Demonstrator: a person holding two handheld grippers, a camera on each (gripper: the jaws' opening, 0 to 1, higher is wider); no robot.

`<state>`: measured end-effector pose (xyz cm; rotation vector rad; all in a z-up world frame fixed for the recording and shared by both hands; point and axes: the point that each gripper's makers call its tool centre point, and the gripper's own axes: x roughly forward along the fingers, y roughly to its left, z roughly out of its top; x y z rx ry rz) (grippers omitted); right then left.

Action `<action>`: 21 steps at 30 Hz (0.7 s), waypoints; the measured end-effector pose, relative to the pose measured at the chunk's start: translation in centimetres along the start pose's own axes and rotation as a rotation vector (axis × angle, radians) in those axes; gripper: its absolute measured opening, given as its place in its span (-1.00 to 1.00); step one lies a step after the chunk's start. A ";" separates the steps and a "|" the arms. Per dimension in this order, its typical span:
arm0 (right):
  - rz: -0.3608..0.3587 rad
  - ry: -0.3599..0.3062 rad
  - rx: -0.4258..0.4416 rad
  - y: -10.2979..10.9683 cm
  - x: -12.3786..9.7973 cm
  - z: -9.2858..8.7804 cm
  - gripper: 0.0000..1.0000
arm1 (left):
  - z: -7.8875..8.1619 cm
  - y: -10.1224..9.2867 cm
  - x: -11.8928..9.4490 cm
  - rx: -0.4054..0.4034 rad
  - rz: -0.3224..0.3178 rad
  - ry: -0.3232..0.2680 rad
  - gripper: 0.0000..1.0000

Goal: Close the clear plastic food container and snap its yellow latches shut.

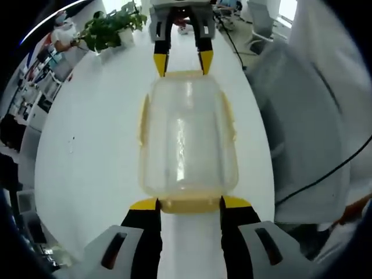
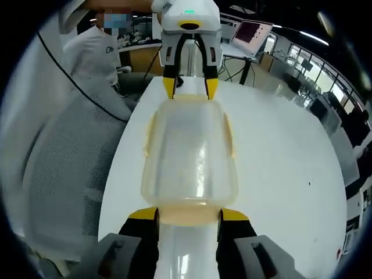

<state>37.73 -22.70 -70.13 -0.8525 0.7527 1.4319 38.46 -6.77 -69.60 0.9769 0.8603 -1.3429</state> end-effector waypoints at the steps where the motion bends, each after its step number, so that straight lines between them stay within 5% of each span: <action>1: -0.002 0.000 -0.001 0.0 -0.2 -0.1 -0.28 | 0.3 0.0 0.0 0.002 0.001 0.001 -0.27; 21: -0.020 0.007 -0.018 -1.4 -4.6 -4.3 -0.28 | 6.0 1.7 0.8 0.021 0.018 -0.002 -0.27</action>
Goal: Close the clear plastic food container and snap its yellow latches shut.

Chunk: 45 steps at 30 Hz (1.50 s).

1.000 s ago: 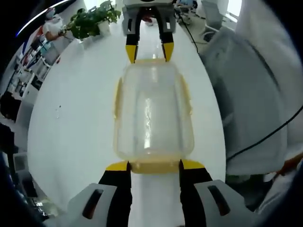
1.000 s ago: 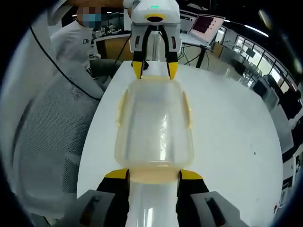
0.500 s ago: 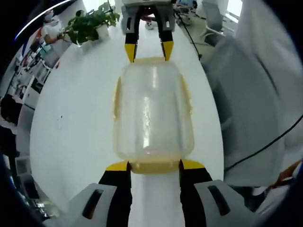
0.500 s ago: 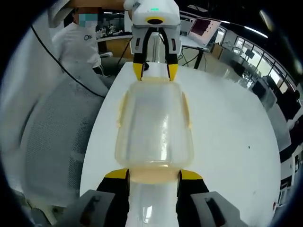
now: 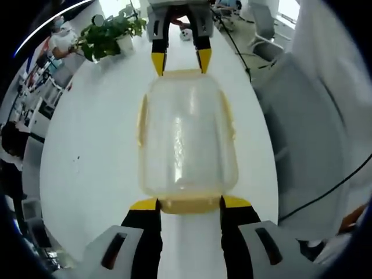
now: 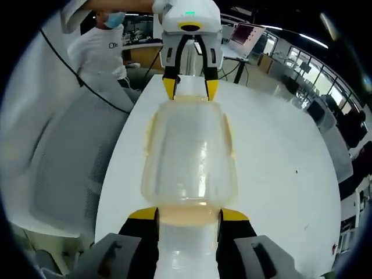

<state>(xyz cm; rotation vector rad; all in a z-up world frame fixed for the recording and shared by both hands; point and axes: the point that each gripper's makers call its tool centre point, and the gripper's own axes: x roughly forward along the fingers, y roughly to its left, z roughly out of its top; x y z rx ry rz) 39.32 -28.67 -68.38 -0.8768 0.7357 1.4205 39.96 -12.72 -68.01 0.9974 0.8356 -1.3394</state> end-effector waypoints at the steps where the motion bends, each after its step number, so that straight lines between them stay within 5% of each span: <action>1: -0.001 -0.001 0.001 -0.1 -0.1 -0.3 -0.28 | 0.4 0.2 0.2 0.000 0.001 -0.003 -0.27; 24: 0.013 0.027 0.027 -0.8 -1.4 -6.6 -0.28 | 4.9 1.5 4.6 0.004 -0.033 -0.013 -0.28; 45: 0.021 0.048 0.035 -0.8 -1.1 -9.2 -0.27 | 6.2 1.6 7.0 0.001 -0.041 -0.017 -0.28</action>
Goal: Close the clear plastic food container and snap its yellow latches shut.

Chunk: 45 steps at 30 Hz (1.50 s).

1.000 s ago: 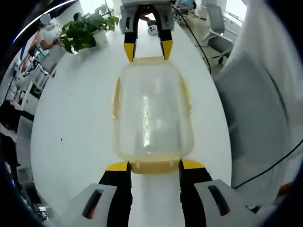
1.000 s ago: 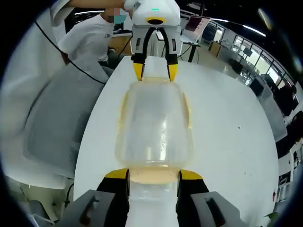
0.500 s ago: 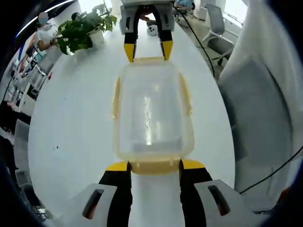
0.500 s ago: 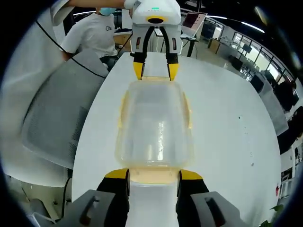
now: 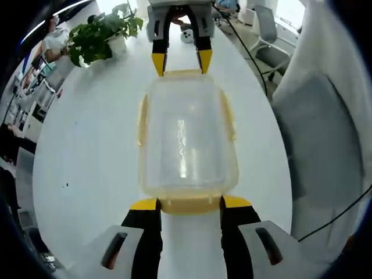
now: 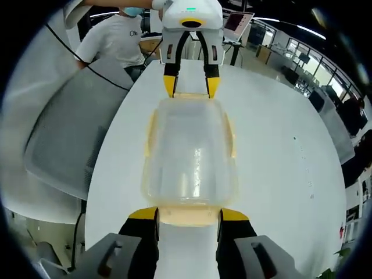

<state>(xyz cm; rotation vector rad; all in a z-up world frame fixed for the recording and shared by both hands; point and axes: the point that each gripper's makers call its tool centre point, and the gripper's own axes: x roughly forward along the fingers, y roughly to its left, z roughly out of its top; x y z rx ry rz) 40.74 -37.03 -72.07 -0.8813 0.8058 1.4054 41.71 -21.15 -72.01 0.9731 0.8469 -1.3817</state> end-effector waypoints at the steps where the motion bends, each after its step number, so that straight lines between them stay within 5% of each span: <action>1: -0.001 0.002 -0.003 0.0 0.1 -0.2 -0.27 | 0.0 0.0 0.1 0.001 -0.001 0.002 -0.28; 19: 0.017 0.021 0.015 0.1 1.2 -2.2 -0.27 | 0.5 0.2 2.0 0.002 -0.028 0.007 -0.27; 45: 0.040 0.026 0.027 0.1 2.0 -2.4 -0.27 | 0.0 0.2 2.8 0.003 -0.048 0.014 -0.26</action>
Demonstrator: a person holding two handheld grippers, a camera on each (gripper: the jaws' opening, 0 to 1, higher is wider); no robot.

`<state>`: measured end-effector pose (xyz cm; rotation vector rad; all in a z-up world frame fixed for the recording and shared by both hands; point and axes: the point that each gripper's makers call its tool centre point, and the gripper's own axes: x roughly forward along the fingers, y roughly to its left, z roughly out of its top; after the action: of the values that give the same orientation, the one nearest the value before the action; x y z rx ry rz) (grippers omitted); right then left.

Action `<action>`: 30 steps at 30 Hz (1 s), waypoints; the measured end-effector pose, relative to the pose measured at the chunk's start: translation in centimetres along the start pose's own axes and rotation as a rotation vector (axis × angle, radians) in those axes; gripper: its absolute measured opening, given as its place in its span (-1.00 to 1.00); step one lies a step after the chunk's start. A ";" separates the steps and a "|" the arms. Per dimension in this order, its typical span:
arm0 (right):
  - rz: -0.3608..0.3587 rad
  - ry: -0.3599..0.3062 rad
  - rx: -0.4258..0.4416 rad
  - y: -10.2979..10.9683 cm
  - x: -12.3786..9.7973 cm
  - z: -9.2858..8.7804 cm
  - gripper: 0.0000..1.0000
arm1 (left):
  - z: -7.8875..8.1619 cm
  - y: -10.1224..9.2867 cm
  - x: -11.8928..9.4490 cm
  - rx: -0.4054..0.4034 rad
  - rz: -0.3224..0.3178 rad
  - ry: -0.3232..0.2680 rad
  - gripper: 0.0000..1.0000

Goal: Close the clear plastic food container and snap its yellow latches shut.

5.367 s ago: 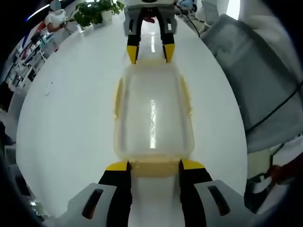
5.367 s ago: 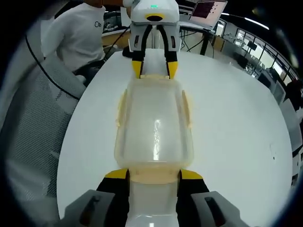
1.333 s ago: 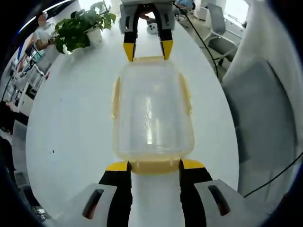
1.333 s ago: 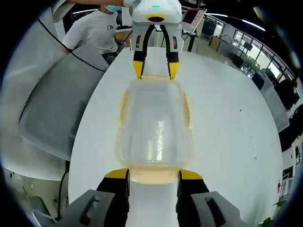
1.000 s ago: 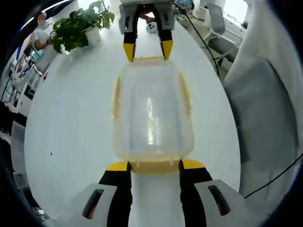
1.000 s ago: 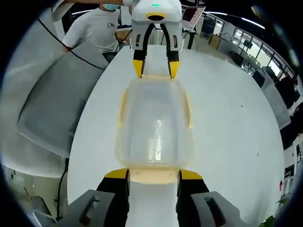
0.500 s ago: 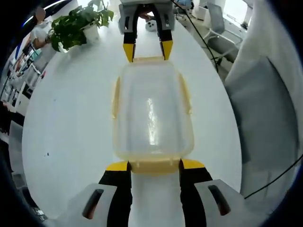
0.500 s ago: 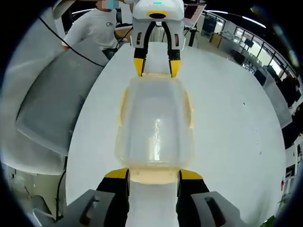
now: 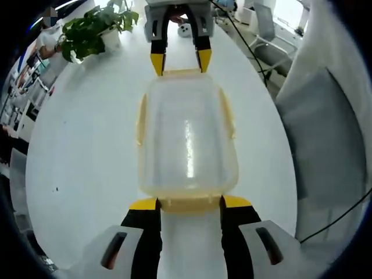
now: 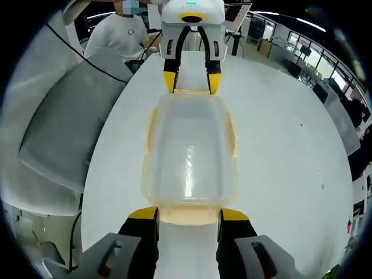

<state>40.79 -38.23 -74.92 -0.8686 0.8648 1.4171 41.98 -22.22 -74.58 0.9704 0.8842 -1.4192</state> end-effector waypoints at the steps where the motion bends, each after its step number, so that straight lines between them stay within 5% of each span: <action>1: 0.001 -0.001 0.001 0.0 0.0 0.0 -0.27 | 0.0 0.0 0.0 0.001 0.000 0.001 -0.26; 30: -0.013 0.035 0.026 0.3 -0.2 0.0 -0.17 | -0.8 0.2 -0.6 -0.003 0.028 0.017 -0.14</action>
<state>40.54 -38.36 -74.70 -0.8800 0.9005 1.3797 42.23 -21.29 -74.33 0.9898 0.8820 -1.3873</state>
